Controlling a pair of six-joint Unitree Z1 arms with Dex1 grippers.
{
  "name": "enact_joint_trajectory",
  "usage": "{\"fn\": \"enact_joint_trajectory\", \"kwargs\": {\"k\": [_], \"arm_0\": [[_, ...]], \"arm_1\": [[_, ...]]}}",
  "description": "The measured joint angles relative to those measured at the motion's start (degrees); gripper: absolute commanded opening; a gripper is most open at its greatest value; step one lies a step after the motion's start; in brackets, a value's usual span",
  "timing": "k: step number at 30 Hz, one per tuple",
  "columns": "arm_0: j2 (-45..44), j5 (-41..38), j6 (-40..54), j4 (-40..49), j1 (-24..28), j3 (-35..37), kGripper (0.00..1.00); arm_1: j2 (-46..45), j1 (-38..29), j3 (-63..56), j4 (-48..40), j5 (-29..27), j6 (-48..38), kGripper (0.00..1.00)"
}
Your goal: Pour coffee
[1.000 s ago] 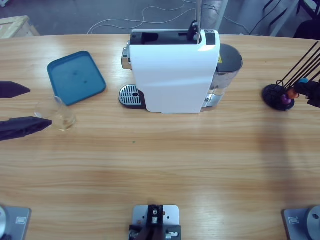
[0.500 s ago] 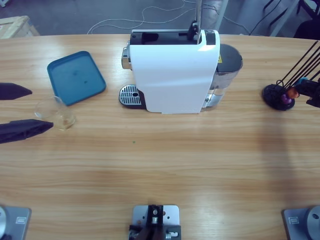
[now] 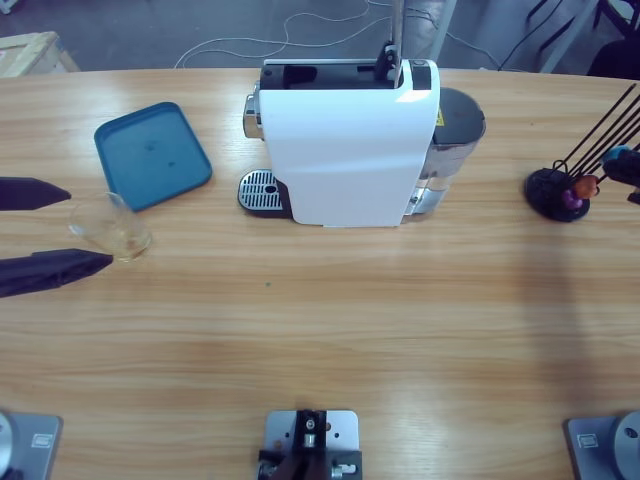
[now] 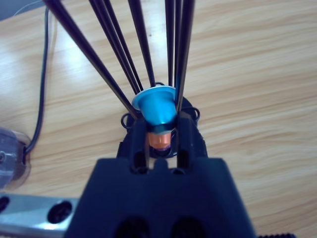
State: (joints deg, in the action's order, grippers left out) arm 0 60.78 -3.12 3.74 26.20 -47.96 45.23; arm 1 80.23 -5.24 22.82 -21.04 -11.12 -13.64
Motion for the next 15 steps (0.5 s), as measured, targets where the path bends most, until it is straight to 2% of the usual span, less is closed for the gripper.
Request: {"fn": "enact_joint_trajectory", "kwargs": {"k": [15], "arm_0": [[1.13,0.00,-0.30,-2.69,-1.21,-1.05,0.982]], "arm_1": [[-6.98,0.01,8.77,11.55,-0.01,0.16,0.000]]}}
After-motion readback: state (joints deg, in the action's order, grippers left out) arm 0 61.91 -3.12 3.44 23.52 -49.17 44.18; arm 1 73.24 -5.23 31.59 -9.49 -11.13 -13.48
